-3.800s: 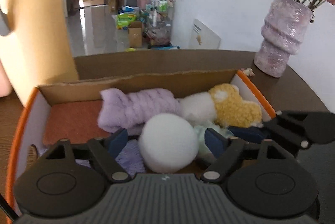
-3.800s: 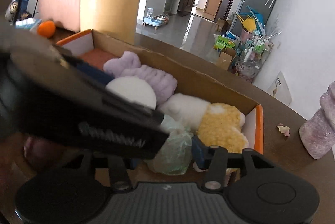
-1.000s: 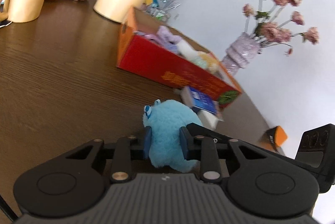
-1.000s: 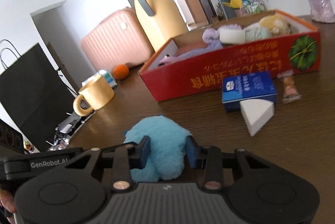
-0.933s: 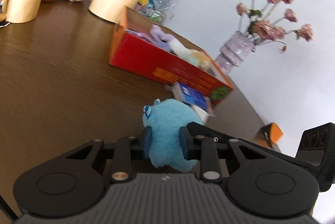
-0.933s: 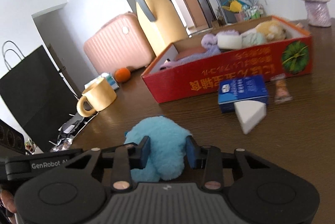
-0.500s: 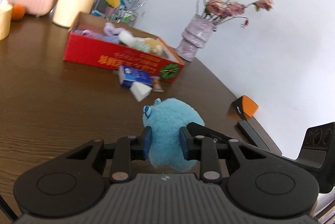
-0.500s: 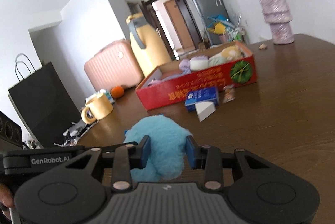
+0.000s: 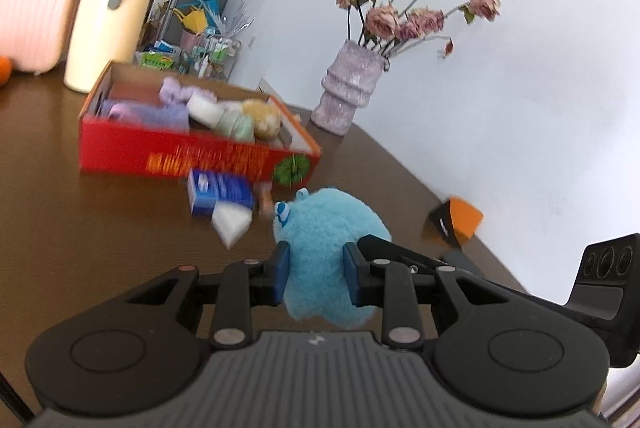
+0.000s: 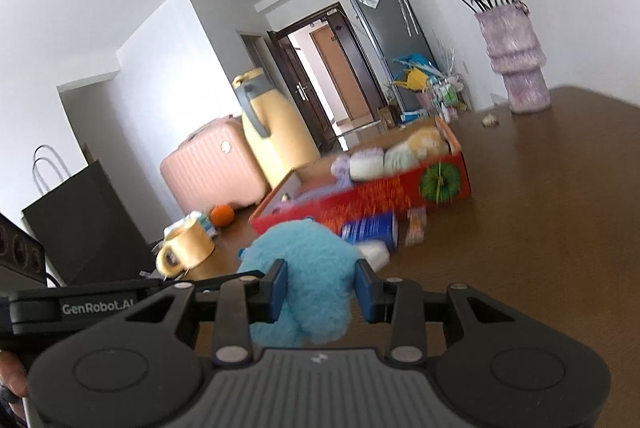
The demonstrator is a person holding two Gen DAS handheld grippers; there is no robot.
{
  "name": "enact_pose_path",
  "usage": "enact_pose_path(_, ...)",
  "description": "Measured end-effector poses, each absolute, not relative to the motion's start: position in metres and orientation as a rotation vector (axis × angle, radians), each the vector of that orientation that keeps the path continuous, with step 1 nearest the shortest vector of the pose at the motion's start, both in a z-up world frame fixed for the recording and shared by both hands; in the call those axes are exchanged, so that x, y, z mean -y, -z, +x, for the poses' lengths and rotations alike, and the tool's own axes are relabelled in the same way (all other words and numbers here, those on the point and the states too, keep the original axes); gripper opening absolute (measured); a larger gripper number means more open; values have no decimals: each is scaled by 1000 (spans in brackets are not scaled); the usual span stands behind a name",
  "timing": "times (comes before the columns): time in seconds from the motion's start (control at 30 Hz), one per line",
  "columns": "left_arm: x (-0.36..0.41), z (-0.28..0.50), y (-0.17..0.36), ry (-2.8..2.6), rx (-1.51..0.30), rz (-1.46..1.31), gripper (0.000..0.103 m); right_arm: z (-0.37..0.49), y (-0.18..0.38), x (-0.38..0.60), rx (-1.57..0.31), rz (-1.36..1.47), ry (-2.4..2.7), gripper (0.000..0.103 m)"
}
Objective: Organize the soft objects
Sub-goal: 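Lower the light blue toy into the box and open both grippers, then withdraw both grippers from the box toward the white triangular sponge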
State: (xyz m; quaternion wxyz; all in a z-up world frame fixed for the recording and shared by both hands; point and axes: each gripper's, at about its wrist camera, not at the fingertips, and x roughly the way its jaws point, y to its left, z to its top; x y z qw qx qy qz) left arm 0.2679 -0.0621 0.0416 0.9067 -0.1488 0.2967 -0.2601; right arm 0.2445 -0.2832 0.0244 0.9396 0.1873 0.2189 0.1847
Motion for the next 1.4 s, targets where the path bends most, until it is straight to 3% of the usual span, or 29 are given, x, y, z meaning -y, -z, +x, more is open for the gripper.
enact_pose_path(0.23,68,400,-68,510,-607,-329,28,384,-61,281,-462,321,-376,35)
enact_pose_path(0.47,61,529,-33,435,-737,-380,28,518,-39,264,-633,296,-357,34)
enact_pose_path(0.6,63,570,-2,390,-837,-358,16,565,-8,250,-770,245,-320,31)
enact_pose_path(0.63,62,573,5,392,-860,-349,15,569,-1,246,-794,223,-320,26)
enact_pose_path(0.87,46,552,9,406,-823,-327,19,571,19,222,-845,152,-359,25)
enact_pose_path(1.13,38,510,-46,329,-705,-199,29,536,-25,236,-766,112,-339,37)
enact_pose_path(1.23,28,485,-72,273,-632,-129,39,509,-59,252,-701,71,-318,41)
enact_pose_path(1.3,26,462,-88,243,-573,-81,53,489,-82,262,-653,41,-293,45)
enact_pose_path(1.4,19,429,-103,245,-522,-47,59,456,-111,275,-587,15,-270,56)
